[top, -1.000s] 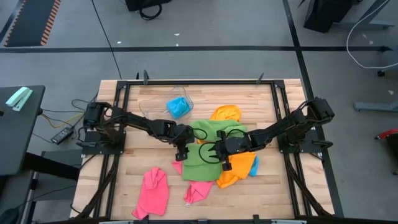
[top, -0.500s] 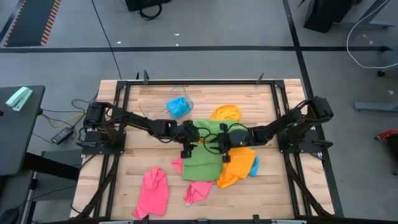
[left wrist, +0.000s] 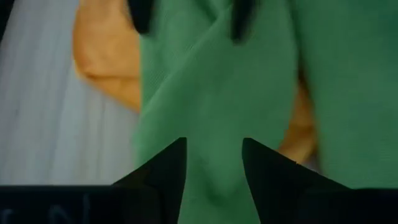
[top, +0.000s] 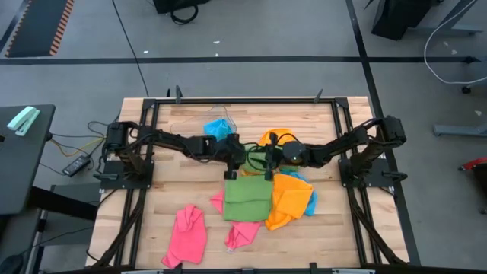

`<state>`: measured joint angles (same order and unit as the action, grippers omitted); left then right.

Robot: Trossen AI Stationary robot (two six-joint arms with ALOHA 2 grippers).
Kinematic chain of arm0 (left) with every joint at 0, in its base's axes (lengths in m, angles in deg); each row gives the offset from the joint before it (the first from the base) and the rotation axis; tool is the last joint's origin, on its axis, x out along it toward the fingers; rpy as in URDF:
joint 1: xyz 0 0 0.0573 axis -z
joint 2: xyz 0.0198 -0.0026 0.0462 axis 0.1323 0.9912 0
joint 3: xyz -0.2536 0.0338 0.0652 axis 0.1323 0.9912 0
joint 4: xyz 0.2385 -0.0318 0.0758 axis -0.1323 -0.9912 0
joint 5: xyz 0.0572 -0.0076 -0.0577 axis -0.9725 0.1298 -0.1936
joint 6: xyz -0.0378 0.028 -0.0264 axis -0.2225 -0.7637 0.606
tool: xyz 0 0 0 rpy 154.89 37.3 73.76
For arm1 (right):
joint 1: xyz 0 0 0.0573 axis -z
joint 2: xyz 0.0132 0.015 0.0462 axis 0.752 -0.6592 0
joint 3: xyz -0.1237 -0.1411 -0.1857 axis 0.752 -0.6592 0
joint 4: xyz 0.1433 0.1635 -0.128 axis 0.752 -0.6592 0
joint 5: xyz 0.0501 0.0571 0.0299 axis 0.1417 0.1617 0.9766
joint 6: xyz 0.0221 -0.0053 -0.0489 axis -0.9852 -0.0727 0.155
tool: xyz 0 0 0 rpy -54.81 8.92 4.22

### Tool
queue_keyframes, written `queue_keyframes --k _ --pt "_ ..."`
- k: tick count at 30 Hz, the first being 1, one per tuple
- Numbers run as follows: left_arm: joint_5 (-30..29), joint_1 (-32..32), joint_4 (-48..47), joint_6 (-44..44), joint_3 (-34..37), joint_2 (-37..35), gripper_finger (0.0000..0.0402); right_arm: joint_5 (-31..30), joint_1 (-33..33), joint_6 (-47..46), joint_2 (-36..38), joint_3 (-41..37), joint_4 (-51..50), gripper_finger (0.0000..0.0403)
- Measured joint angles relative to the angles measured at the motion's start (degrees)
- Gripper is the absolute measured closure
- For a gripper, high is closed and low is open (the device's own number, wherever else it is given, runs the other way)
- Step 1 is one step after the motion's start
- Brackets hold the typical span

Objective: Fold microfiber towels
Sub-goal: Fold the left green microfiber towel

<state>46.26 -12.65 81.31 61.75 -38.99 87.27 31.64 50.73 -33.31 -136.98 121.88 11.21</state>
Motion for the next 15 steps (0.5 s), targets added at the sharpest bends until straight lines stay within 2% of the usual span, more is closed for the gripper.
queue_keyframes --k 3,6,11,15 --pt "0.0 -1.9 0.2 -0.7 -1.0 -0.1 0.0243 0.0 4.0 5.2 0.3 1.0 -0.2 0.0274" --pt "-0.2 -3.8 -0.6 -2.8 -2.0 -0.3 0.0248 0.2 8.8 5.7 0.5 2.5 0.2 0.0274" --pt "-0.7 -7.6 -2.9 -2.7 -1.9 -0.3 0.0258 3.0 15.1 -2.6 0.5 2.3 -4.0 0.0274" --pt "-0.8 -10.5 1.0 -2.0 0.0 -0.3 0.0269 5.0 17.1 -4.7 0.4 2.2 -5.9 0.0274"
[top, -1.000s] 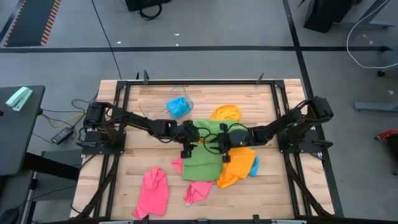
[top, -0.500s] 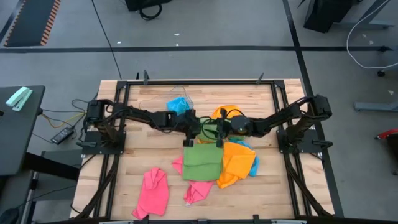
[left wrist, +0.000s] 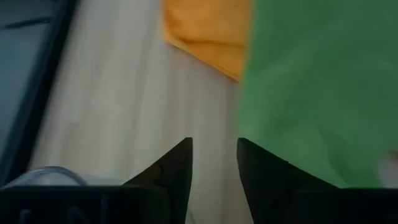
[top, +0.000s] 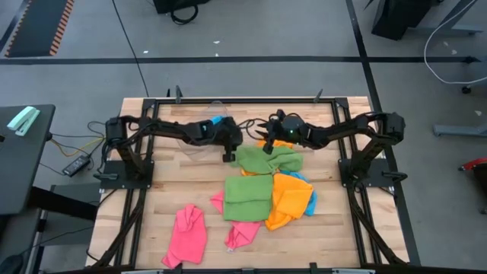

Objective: Fold microfiber towels
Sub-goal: Fold the left green microfiber towel

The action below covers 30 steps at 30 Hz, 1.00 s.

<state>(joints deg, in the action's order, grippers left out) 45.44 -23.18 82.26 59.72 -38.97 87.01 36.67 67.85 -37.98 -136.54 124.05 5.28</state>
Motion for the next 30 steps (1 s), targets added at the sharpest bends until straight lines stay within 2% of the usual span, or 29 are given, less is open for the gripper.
queue_keyframes --k 9,16,19,27,30 --pt "0.4 -0.6 12.9 -0.9 1.4 0.0 0.0291 0.5 -0.1 2.1 0.0 0.0 2.8 0.0274" --pt "11.5 0.4 12.4 -2.0 1.4 -0.1 0.0293 0.5 -0.3 2.3 0.0 0.0 1.0 0.0274" --pt "12.5 1.2 10.6 -1.6 1.4 -0.9 0.0298 0.4 -1.0 2.8 0.4 0.0 -1.4 0.0274" --pt "12.7 4.1 -2.5 0.6 0.7 -8.5 0.031 0.6 -3.6 2.0 5.6 0.1 -5.8 0.0274" --pt "12.8 5.3 -7.4 3.4 0.7 -9.6 0.0313 5.3 -4.8 -1.5 6.6 0.1 -8.7 0.0274"
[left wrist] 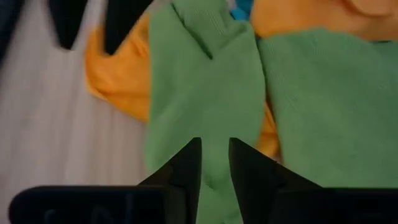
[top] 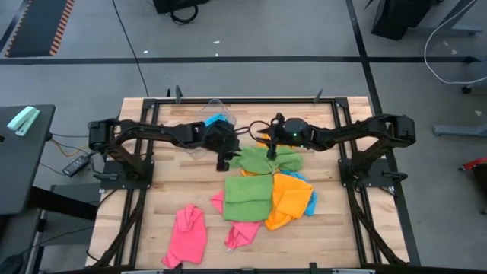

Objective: Fold microfiber towels
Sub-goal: Fold the left green microfiber towel

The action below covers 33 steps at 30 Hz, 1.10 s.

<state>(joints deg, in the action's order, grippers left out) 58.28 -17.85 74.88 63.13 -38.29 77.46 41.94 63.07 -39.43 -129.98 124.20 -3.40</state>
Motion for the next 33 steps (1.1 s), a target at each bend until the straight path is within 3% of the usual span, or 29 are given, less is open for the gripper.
queue_keyframes --k 5,9,18,22,28,33 --pt "-0.1 2.7 -4.9 3.4 0.0 0.8 0.0313 10.2 -4.0 -3.7 -0.5 -0.1 -2.9 0.0274" --pt "-0.1 6.7 -6.8 6.1 0.1 1.0 0.0307 10.7 -9.5 -3.7 -0.5 -0.1 -4.1 0.0274" --pt "-0.5 18.7 -7.4 -0.9 0.4 1.0 0.0291 3.0 -20.7 -3.9 -0.5 -0.1 -7.9 0.0267" --pt "-4.2 23.2 -7.8 3.3 0.5 1.7 0.0277 -0.6 -23.8 -6.1 -0.5 -0.1 -9.6 0.0262" --pt "-4.9 30.1 -8.7 10.9 0.5 3.0 0.0246 -1.3 -27.5 -10.9 -0.5 -0.1 -9.9 0.0248" --pt "-9.9 36.6 -9.1 7.6 0.5 3.4 0.0224 -4.1 -30.6 -12.1 -0.6 -0.1 -10.0 0.0231"
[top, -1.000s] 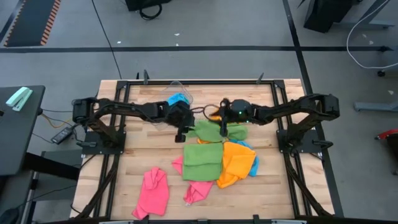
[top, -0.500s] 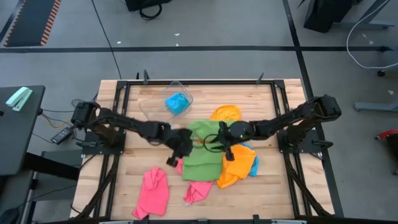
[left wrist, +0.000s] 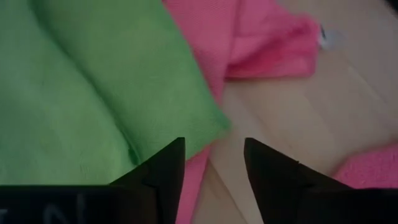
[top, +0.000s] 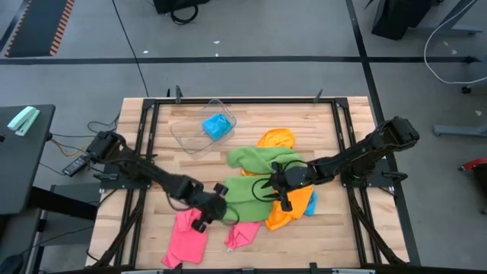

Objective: Fold microfiber towels
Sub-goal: Fold the left green microfiber towel

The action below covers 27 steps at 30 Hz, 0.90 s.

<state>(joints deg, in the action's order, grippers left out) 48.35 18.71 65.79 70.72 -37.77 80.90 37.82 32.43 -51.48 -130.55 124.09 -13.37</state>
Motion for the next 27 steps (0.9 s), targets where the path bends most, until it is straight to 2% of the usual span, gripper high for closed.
queue_keyframes --k 7,11,15,27 --pt "-13.1 5.8 -0.9 -7.0 0.0 1.4 0.0205 -2.1 -0.6 2.1 0.0 0.0 1.1 0.0226" --pt "-17.2 6.8 -1.5 -10.0 0.0 2.2 0.0197 -2.0 -0.4 2.6 0.0 0.0 1.6 0.0227" --pt "-18.8 6.9 -1.2 -11.9 0.0 2.4 0.0191 -2.1 0.0 4.0 0.0 0.0 2.9 0.0228" --pt "-18.9 6.7 0.3 -17.3 0.0 3.3 0.019 -2.1 0.6 3.6 -0.1 0.0 2.9 0.0228"
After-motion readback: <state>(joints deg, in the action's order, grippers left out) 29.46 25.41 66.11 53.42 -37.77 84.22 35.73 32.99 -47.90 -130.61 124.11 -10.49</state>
